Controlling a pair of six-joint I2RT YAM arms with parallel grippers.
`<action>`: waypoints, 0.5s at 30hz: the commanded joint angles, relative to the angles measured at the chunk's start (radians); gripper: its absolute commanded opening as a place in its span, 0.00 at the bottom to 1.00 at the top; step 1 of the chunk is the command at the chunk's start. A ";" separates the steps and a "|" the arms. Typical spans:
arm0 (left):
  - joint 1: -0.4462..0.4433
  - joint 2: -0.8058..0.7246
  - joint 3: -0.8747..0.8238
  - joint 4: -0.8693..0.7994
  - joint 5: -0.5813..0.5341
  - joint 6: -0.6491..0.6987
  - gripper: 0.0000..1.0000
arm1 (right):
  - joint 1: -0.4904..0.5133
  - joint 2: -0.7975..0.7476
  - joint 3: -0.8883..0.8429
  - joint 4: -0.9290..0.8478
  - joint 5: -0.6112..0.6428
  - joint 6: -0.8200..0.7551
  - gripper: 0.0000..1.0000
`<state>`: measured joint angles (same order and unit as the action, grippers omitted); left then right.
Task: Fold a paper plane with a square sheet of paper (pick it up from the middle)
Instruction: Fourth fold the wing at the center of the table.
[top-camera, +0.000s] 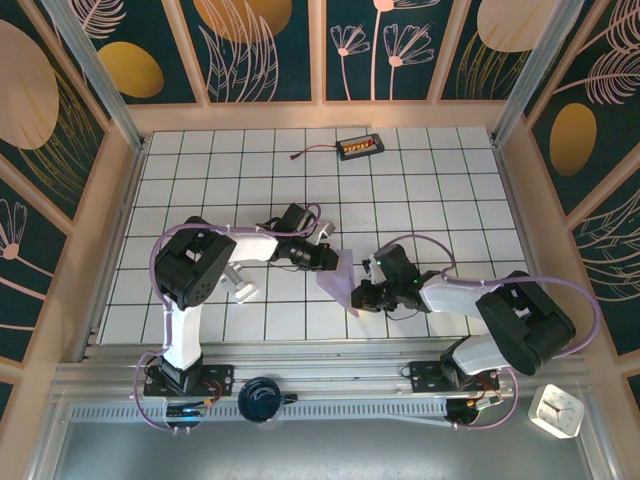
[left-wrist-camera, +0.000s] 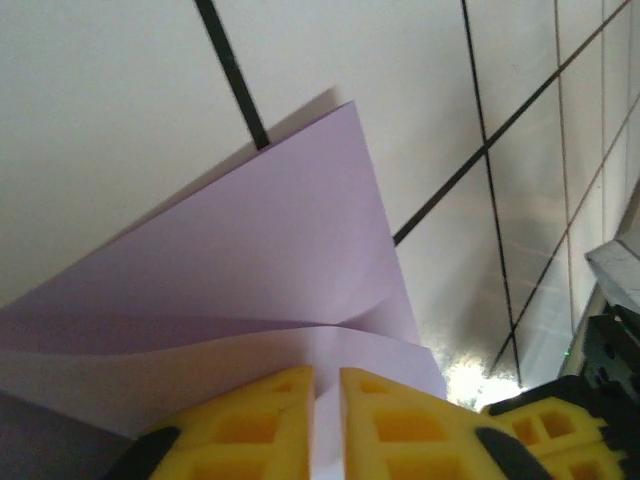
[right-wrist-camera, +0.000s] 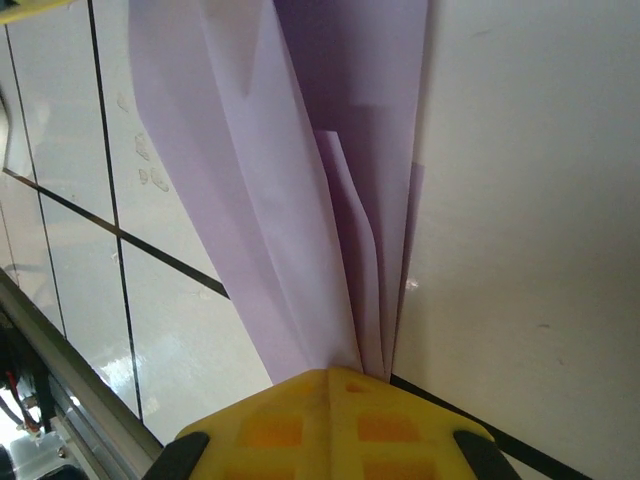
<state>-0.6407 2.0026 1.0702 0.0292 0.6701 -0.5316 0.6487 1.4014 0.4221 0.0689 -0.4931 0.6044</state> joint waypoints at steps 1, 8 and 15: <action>0.013 0.026 -0.008 -0.029 -0.080 -0.003 0.21 | -0.002 0.003 -0.054 -0.032 0.043 0.008 0.00; 0.005 -0.092 -0.038 0.038 -0.059 -0.100 0.32 | -0.002 -0.010 -0.088 -0.030 0.053 0.036 0.00; -0.055 -0.231 -0.194 0.165 -0.108 -0.235 0.38 | -0.002 -0.015 -0.090 -0.033 0.059 0.046 0.00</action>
<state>-0.6651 1.8214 0.9306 0.1177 0.5880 -0.6819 0.6487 1.3769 0.3729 0.1406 -0.4908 0.6388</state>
